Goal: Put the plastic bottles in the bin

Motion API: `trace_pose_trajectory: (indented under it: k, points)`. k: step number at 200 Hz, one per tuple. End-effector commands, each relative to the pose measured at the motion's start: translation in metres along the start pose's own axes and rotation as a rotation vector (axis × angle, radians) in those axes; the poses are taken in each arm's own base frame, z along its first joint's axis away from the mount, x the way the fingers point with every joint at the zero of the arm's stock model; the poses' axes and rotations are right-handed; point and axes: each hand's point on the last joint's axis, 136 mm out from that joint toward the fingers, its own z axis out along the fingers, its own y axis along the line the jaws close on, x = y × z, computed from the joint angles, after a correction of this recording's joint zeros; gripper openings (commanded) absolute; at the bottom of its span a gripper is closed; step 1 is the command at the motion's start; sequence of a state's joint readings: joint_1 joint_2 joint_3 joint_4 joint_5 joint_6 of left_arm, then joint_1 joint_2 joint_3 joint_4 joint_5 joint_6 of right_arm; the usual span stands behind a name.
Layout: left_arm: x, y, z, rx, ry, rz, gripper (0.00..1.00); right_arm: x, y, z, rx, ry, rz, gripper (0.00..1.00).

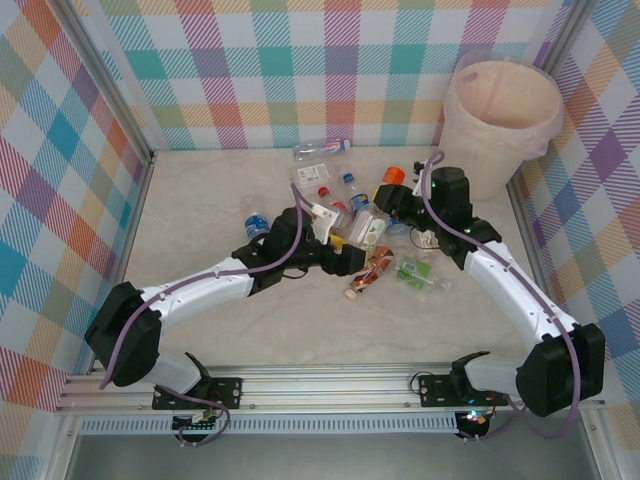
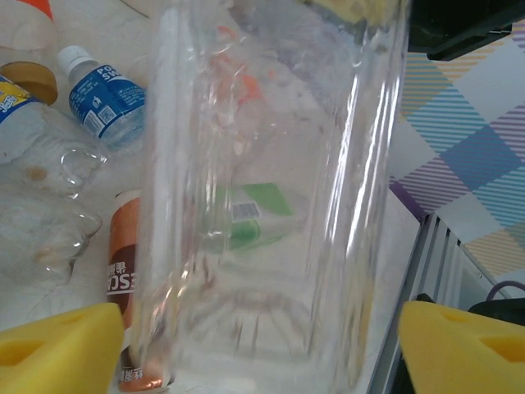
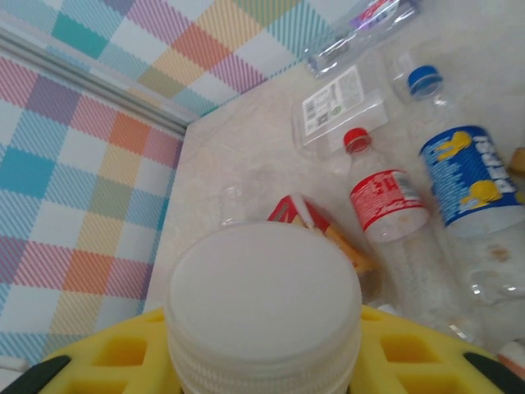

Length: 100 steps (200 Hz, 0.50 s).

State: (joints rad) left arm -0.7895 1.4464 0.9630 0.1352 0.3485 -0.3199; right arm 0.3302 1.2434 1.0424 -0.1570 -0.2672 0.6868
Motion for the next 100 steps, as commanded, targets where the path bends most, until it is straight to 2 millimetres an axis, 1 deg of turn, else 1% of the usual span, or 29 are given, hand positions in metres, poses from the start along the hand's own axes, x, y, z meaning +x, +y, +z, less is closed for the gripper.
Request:
trace_pose_trajectory:
  k: [1, 14, 29, 43, 53, 59, 76, 88, 100]
  points:
    - [-0.028, -0.002, -0.024, -0.026, -0.119, 0.017, 0.95, -0.027, -0.003, -0.011, 0.041, -0.064, -0.067, 0.31]
    - [-0.034, 0.013, -0.037, -0.107, -0.163, 0.001, 1.00, -0.042, -0.006, -0.016, 0.059, -0.097, -0.091, 0.31]
    - [-0.037, 0.031, -0.052, -0.231, -0.211, -0.014, 1.00, -0.060, -0.008, -0.021, 0.081, -0.133, -0.124, 0.30]
    - [-0.041, 0.054, -0.070, -0.375, -0.266, -0.032, 1.00, -0.079, -0.008, -0.024, 0.107, -0.155, -0.157, 0.30]
    - [-0.039, 0.068, -0.081, -0.463, -0.301, -0.040, 1.00, -0.093, -0.008, -0.025, 0.126, -0.175, -0.188, 0.30]
    - [-0.038, 0.080, -0.091, -0.536, -0.328, -0.059, 1.00, -0.102, -0.007, -0.025, 0.135, -0.187, -0.209, 0.30]
    - [-0.032, 0.109, -0.117, -0.718, -0.393, -0.116, 1.00, -0.134, -0.003, -0.027, 0.169, -0.233, -0.268, 0.30]
    - [-0.026, 0.121, -0.130, -0.792, -0.424, -0.148, 1.00, -0.163, 0.003, -0.032, 0.200, -0.286, -0.317, 0.30]
    - [-0.019, 0.128, -0.138, -0.831, -0.445, -0.176, 1.00, -0.195, 0.009, -0.040, 0.242, -0.351, -0.372, 0.31]
